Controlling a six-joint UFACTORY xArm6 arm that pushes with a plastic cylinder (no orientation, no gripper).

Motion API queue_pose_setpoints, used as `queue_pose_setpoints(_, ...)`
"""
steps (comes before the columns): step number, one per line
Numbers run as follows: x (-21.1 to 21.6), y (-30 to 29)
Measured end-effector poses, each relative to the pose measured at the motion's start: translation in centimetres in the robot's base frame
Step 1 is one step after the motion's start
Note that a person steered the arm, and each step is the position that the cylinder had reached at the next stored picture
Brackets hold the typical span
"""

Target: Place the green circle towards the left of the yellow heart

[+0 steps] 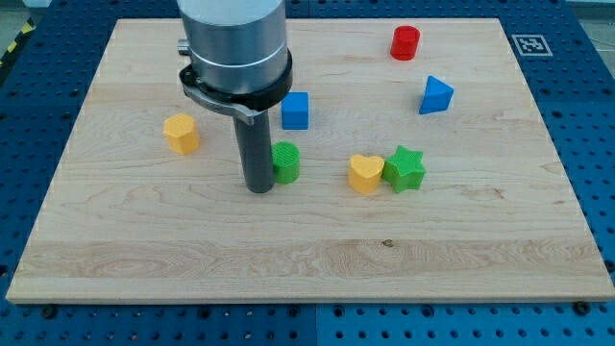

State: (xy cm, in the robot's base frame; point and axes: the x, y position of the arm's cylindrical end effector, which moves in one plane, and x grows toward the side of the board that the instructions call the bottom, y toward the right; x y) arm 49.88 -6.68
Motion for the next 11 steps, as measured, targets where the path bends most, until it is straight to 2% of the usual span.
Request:
queue_pose_setpoints(2, -0.9, -5.5)
queue_pose_setpoints(5, -3.0, -5.5)
queue_pose_setpoints(8, -3.1, -4.6)
queue_pose_setpoints(9, -4.7, -3.0)
queue_pose_setpoints(11, -3.3, 2.7)
